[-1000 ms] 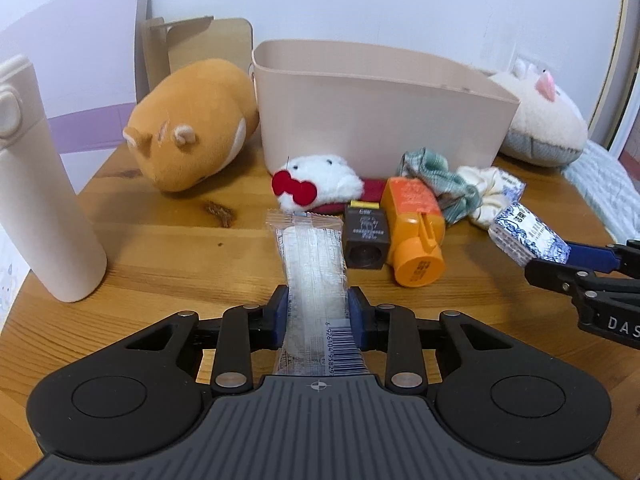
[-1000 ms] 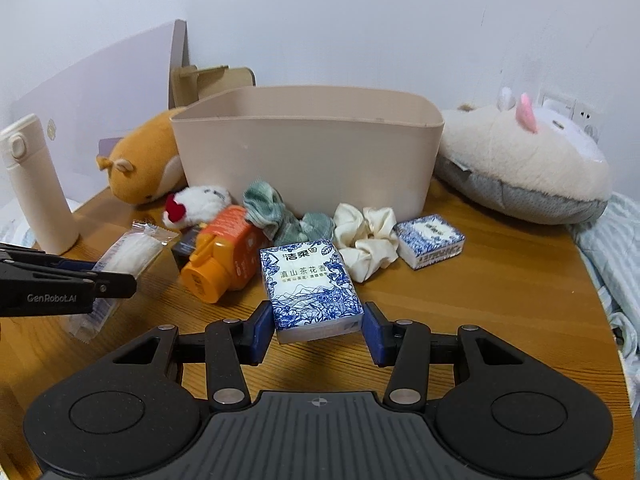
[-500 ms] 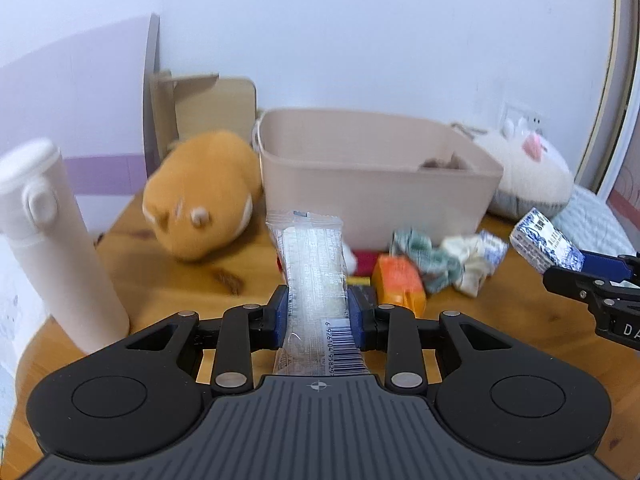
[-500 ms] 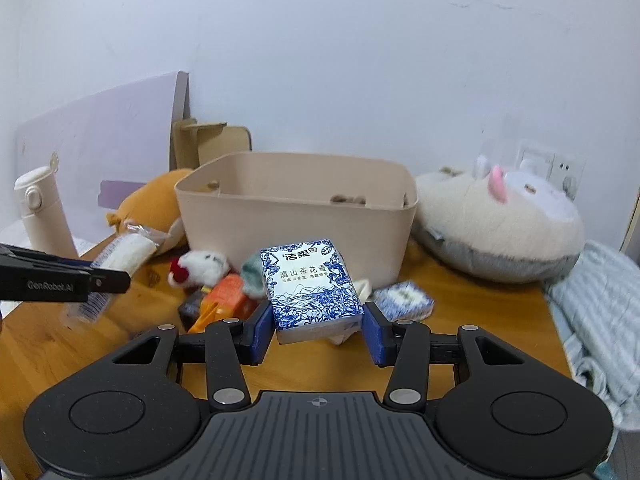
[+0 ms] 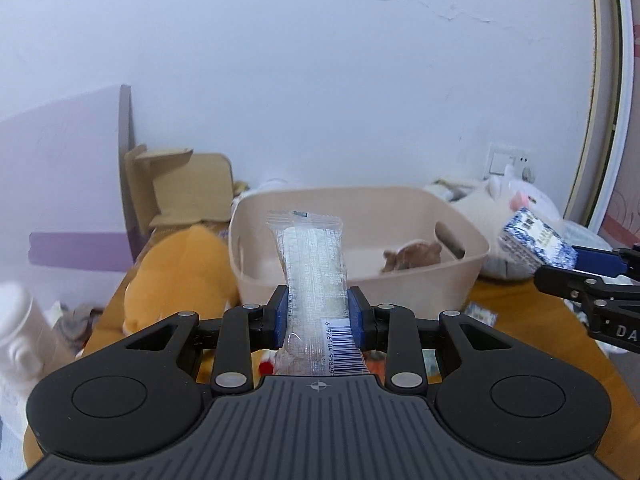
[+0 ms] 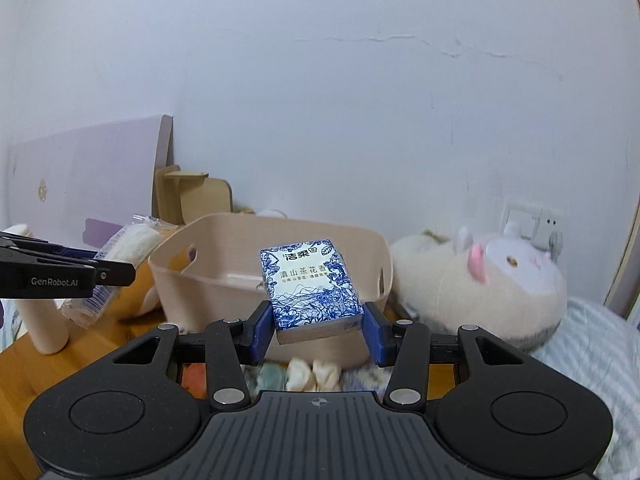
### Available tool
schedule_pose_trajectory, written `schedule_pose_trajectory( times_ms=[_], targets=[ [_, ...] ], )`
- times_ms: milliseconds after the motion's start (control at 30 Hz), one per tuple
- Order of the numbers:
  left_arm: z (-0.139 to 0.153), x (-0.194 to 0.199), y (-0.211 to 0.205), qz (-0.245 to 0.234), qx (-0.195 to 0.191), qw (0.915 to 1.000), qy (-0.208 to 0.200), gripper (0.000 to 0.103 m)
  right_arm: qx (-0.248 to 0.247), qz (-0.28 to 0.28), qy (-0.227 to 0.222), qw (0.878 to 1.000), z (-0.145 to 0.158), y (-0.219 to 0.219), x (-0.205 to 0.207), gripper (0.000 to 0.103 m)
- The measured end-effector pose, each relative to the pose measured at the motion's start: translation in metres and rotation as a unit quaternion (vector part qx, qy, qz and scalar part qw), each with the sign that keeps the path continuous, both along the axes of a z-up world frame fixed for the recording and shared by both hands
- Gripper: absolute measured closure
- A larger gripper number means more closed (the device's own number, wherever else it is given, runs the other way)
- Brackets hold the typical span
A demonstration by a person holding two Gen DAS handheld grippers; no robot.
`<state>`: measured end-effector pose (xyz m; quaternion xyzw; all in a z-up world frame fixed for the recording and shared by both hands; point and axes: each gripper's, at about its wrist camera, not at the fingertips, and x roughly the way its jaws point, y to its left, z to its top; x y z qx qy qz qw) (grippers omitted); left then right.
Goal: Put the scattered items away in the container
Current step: 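Carry the tissue pack and white packet over the basket with both grippers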
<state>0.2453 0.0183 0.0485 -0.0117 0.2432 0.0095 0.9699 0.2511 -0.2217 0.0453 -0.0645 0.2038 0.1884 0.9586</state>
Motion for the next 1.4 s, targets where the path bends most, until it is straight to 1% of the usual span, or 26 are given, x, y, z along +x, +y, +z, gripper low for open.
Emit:
schedule_pose_trajectory(
  times_ms=[100, 267, 433, 533, 600, 733, 833, 967, 1033, 1233, 1400],
  targets=[
    [0.007, 0.017, -0.003, -0.003, 0.004, 1.0, -0.007, 0.072, 0.004, 0.0, -0.002, 1.0, 0.007, 0.003, 0.015, 0.059],
    [0.011, 0.055, 0.002, -0.003, -0.018, 0.9998, 0.007, 0.072, 0.011, -0.001, -0.005, 1.0, 0.016, 0.01, 0.04, 0.059],
    [0.012, 0.089, 0.004, 0.0, -0.009, 0.9998, 0.015, 0.072, 0.008, 0.006, 0.002, 1.0, 0.017, 0.022, 0.069, 0.059],
    [0.005, 0.118, 0.01, 0.001, -0.022, 0.9989, 0.043, 0.072, 0.014, 0.007, 0.013, 1.0, 0.015, 0.028, 0.09, 0.059],
    [-0.003, 0.138, 0.015, 0.006, -0.033, 0.9972, 0.067, 0.072, 0.008, 0.007, 0.022, 1.0, 0.01, 0.033, 0.104, 0.059],
    [-0.019, 0.163, 0.018, 0.013, -0.035, 0.9945, 0.098, 0.072, -0.002, 0.005, 0.045, 0.999, -0.002, 0.042, 0.134, 0.059],
    [-0.031, 0.174, 0.018, 0.014, -0.029, 0.9928, 0.115, 0.072, -0.012, 0.008, 0.065, 0.998, -0.013, 0.048, 0.153, 0.059],
    [-0.041, 0.184, 0.022, 0.017, -0.031, 0.9902, 0.135, 0.072, -0.03, 0.012, 0.086, 0.996, -0.029, 0.058, 0.169, 0.059],
    [-0.046, 0.188, 0.022, 0.017, -0.024, 0.9895, 0.141, 0.072, -0.035, 0.014, 0.096, 0.995, -0.035, 0.062, 0.175, 0.059],
    [-0.057, 0.195, 0.019, 0.013, -0.009, 0.9863, 0.164, 0.071, -0.05, 0.014, 0.109, 0.993, -0.046, 0.062, 0.178, 0.059],
    [-0.062, 0.196, 0.018, 0.009, -0.015, 0.9833, 0.181, 0.071, -0.059, 0.015, 0.116, 0.991, -0.047, 0.061, 0.178, 0.059]
  ],
)
